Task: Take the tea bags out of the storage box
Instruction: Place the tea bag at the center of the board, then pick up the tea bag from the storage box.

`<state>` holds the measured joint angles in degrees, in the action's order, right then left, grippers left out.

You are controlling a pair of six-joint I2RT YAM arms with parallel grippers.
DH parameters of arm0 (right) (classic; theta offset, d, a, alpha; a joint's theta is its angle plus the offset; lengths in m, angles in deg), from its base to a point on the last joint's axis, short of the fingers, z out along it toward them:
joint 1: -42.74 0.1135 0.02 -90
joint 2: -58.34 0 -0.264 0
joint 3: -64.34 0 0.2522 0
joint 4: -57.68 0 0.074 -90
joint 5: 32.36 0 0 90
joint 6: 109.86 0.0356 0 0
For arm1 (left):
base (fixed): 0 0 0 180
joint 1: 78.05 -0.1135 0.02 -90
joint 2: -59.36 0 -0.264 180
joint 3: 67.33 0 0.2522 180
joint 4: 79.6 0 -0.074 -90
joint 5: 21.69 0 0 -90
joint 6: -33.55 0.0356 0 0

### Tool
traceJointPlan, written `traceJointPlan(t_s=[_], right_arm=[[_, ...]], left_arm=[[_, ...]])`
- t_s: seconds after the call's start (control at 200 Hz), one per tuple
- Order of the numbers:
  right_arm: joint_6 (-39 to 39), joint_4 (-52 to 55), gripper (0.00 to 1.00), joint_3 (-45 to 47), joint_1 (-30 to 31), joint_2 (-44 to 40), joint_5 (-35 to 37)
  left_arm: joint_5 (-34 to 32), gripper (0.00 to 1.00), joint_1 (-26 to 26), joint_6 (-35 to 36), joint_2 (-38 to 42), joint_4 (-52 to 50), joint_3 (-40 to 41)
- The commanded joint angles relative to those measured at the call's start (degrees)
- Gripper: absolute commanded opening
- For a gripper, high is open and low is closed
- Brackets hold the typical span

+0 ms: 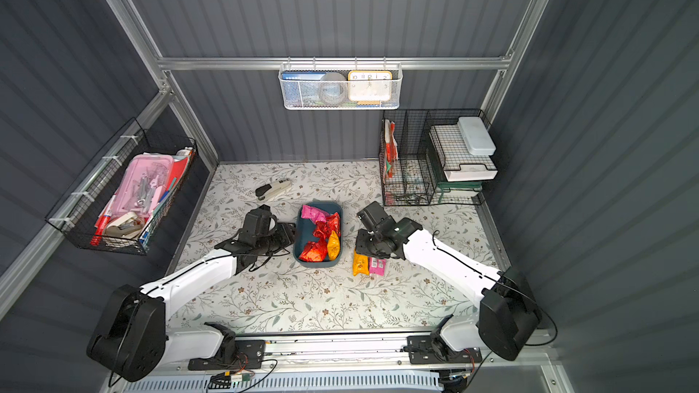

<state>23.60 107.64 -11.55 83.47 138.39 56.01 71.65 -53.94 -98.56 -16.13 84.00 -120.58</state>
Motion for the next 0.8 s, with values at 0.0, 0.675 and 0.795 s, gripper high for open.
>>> traceJointPlan(t_s=[0.0, 0.675, 0.795], right_arm=[[-0.9, 0.8, 0.4, -4.6, 3.5, 3.4, 0.9], [-6.2, 1.3, 0.49, -34.4, 7.3, 37.0, 6.5], [-6.4, 2.4, 0.5, -37.9, 7.1, 40.2, 7.5]], left_arm=[[0.1, 0.47, -0.1, -0.6, 0.4, 0.1, 1.3], [2.5, 0.42, 0.0, -3.6, -1.8, 2.2, 2.3], [2.7, 0.4, -0.2, -3.7, -2.4, 2.4, 2.3]])
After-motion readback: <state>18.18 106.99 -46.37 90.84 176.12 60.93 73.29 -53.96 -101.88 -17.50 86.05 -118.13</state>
